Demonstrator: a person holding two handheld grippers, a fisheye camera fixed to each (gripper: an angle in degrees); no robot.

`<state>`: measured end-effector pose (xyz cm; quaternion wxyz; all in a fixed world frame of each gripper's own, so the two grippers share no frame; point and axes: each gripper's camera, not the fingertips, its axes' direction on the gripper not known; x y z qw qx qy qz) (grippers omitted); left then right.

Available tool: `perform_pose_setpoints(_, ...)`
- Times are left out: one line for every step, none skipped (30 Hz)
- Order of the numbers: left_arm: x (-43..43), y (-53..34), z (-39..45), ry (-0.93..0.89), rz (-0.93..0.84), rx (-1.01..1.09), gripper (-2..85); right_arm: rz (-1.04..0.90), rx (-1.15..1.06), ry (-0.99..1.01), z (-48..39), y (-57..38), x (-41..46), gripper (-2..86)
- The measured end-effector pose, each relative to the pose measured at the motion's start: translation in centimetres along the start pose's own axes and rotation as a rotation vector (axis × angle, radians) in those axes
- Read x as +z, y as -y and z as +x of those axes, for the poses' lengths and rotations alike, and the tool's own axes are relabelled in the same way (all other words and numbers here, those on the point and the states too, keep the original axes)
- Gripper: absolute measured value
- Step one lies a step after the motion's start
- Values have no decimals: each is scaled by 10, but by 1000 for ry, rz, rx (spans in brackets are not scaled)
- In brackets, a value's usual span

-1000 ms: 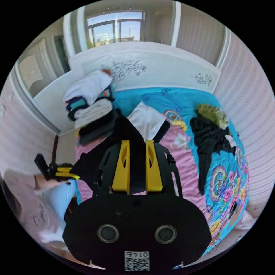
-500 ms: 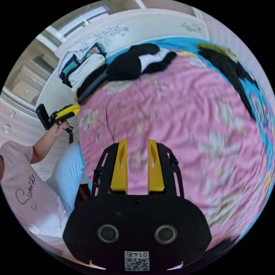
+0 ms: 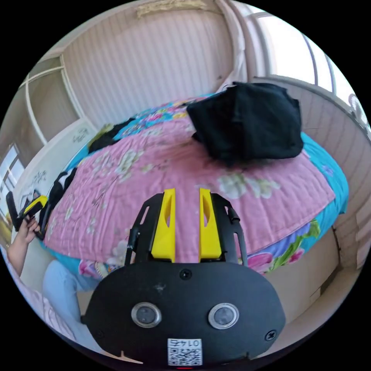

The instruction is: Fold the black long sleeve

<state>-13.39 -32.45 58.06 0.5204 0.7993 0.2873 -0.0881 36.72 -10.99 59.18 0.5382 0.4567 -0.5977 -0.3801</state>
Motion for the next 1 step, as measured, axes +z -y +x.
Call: perform_pose_setpoints(26, 20, 25, -28, 8, 32, 12, 76, 48, -54, 15, 10, -14, 110)
